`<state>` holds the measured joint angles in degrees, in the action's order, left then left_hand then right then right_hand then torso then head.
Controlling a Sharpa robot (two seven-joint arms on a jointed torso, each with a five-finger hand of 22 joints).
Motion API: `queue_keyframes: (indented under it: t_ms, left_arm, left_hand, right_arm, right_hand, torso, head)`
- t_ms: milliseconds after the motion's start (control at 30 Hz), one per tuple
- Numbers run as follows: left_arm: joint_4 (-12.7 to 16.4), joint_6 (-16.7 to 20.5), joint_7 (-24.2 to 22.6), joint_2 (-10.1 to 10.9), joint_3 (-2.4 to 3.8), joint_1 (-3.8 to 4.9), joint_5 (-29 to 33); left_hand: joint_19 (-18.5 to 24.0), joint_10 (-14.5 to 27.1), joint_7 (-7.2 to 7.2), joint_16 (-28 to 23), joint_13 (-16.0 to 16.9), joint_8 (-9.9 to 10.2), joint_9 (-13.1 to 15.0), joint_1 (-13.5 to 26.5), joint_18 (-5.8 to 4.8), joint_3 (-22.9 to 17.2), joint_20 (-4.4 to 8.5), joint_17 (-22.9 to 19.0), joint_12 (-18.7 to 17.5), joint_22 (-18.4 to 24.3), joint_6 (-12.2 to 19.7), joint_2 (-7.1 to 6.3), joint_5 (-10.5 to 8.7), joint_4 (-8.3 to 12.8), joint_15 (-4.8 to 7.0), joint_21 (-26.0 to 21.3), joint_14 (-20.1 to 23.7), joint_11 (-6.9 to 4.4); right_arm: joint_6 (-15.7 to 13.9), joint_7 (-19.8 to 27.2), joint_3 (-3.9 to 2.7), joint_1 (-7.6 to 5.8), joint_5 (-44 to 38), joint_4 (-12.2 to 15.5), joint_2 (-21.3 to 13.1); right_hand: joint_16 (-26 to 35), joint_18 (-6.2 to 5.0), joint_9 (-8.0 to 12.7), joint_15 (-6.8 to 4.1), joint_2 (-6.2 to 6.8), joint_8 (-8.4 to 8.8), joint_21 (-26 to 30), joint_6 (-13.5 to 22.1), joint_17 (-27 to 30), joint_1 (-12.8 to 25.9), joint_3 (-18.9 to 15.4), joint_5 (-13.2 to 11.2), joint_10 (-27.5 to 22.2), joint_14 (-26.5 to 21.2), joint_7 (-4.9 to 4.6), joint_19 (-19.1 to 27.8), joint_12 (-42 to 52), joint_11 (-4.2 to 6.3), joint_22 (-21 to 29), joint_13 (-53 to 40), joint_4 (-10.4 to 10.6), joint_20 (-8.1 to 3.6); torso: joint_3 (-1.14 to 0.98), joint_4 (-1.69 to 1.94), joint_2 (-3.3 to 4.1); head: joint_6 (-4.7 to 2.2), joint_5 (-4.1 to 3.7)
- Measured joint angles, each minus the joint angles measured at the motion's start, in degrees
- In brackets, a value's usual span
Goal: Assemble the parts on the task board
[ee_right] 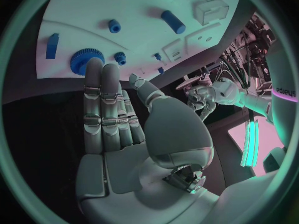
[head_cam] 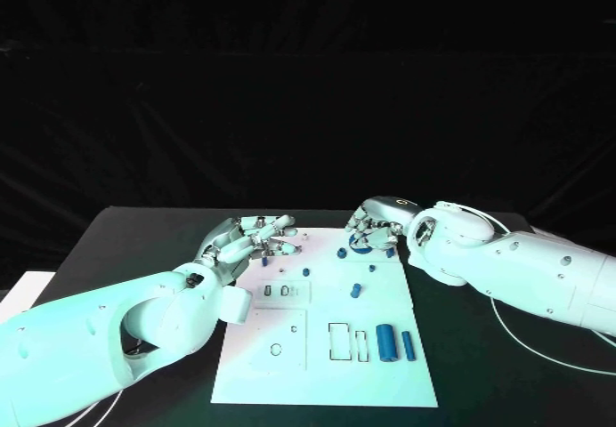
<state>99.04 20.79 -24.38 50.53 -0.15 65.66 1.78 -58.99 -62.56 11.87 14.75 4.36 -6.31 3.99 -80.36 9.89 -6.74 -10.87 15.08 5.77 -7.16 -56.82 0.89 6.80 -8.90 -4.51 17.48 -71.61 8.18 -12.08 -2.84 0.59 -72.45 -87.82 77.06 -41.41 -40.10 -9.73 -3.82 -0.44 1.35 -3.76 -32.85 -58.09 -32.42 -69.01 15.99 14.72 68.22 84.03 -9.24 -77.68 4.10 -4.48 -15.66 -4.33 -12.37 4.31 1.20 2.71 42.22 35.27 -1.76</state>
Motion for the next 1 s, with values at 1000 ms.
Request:
queue_keyframes:
  t_ms: [1000]
  left_arm:
    - [1.91,-1.21,1.31,-0.07,0.01,0.01,1.90]
  left_hand:
    - [-2.24,-0.20,0.00,4.88,0.14,0.80,-0.02,0.54,-0.06,0.01,0.63,5.06,-0.90,-0.81,0.00,-0.07,0.00,0.30,0.52,1.83,-0.92,-0.20]
  right_arm:
    - [5.71,-2.74,0.03,-0.34,-9.82,-1.22,2.99]
  right_hand:
    - [-23.98,0.00,-0.23,0.01,1.40,-0.43,-16.44,-2.67,-24.07,-0.83,4.51,-1.66,0.13,0.00,1.43,3.21,0.48,0.53,-13.82,0.04,4.48,-0.10]
  torso:
    - [0.45,0.70,2.28]
  head:
    - [-0.24,-0.51]
